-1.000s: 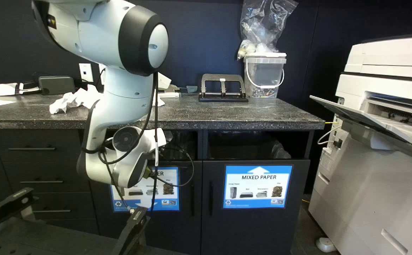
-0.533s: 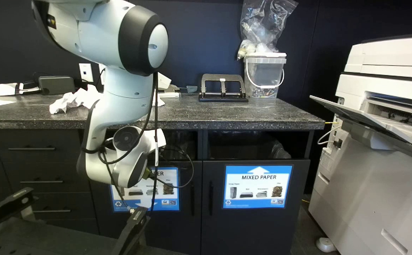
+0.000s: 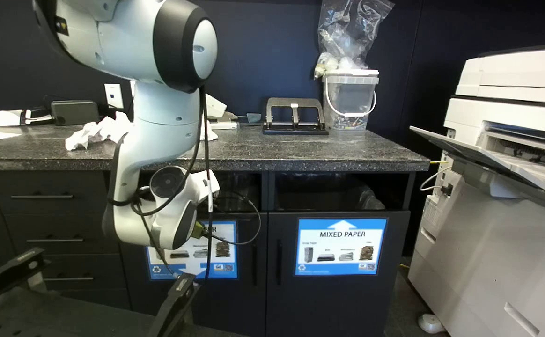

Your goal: Put the tissues into the rubbish bin.

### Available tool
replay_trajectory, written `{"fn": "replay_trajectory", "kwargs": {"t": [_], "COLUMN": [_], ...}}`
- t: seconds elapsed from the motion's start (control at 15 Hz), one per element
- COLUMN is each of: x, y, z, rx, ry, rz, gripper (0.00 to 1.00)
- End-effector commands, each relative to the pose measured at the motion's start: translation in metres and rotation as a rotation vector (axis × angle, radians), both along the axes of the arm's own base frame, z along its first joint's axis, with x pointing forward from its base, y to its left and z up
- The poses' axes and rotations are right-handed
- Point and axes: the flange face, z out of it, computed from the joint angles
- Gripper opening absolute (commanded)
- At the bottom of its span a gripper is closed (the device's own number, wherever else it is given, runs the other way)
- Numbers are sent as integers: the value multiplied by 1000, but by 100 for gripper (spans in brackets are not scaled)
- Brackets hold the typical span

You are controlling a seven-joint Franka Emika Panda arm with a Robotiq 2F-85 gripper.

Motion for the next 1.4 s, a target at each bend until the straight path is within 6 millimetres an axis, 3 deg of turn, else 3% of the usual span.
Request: {"fn": "replay_trajectory", "kwargs": {"t": [0.0,0.4,0.8,1.07,1.33], "x": [-13,-52,-96,-132,-143], "y": [-2,1,13,10,13], "z": [28,81,125,155,202], "rx": [-81,-196,-289,-330,-377], "ry": [-19,-2,302,521,657], "rz": [32,63,94,130,225], "gripper": [100,100,100,100,100]}}
